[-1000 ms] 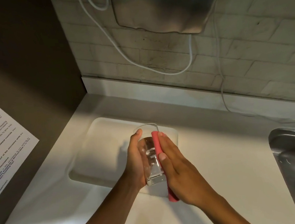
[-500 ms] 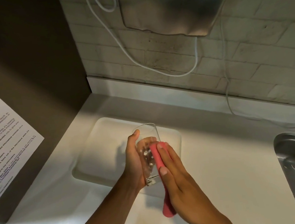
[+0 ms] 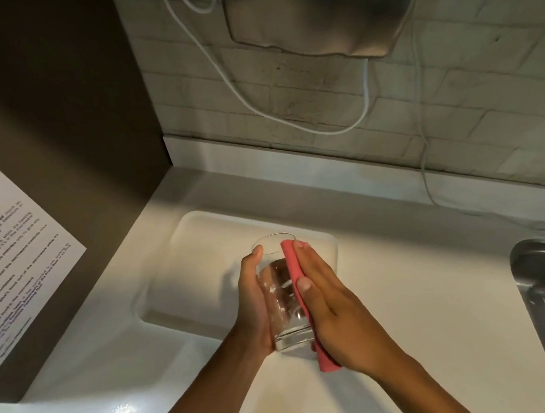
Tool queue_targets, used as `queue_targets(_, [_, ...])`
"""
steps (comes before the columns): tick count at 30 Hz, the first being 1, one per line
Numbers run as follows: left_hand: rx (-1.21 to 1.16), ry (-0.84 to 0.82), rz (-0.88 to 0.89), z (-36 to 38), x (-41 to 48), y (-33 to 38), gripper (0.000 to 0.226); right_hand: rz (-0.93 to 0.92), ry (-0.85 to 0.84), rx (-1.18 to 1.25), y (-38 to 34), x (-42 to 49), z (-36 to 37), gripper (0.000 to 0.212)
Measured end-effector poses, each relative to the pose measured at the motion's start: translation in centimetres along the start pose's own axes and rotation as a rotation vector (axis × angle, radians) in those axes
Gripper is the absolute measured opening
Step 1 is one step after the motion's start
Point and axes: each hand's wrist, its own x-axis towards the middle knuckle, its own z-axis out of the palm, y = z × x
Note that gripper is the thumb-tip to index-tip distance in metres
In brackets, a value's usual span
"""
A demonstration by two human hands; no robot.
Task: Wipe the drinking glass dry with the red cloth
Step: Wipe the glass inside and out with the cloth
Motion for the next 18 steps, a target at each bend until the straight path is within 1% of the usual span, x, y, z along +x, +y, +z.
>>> queue_targets(3, [0.043,0.029,0.072,-0.3,0.4,0.9,0.075,-0.057,-0.020,0.001,0.7,-1.9,0.9,0.051])
queue_targets(5, [0.081,0.019,0.092,-0.3,0.2,1.0,0.068,-0.030,-0.026,0.037,0.9,-2.3,0.6,0.050])
queue_targets(9, [0.133,-0.023,0.067,1.0,-0.7,0.6,0.078,0.018,0.060,0.024,0.5,0.4,-1.9,0.048])
queue_targets(11, [0.125,-0.031,0.109,1.5,-0.6,1.2,0.084,-0.042,0.079,-0.040,0.2,0.3,-1.9,0.047])
queue_targets(12, [0.132,-0.022,0.136,1.6,-0.4,1.4,0.087,-0.070,0.062,-0.094,0.3,-0.2,-1.5,0.048])
queue_targets(13, [0.144,-0.010,0.154,1.5,-0.4,1.5,0.088,-0.083,0.033,-0.133,0.5,-0.8,-1.0,0.049])
queue_targets(15, [0.178,0.008,0.150,1.2,-0.5,1.2,0.089,-0.073,0.005,-0.133,0.8,-1.0,-0.7,0.051])
queue_targets(18, [0.202,-0.006,0.096,1.0,-0.7,0.1,0.086,-0.054,0.099,-0.107,0.2,0.4,-1.6,0.046])
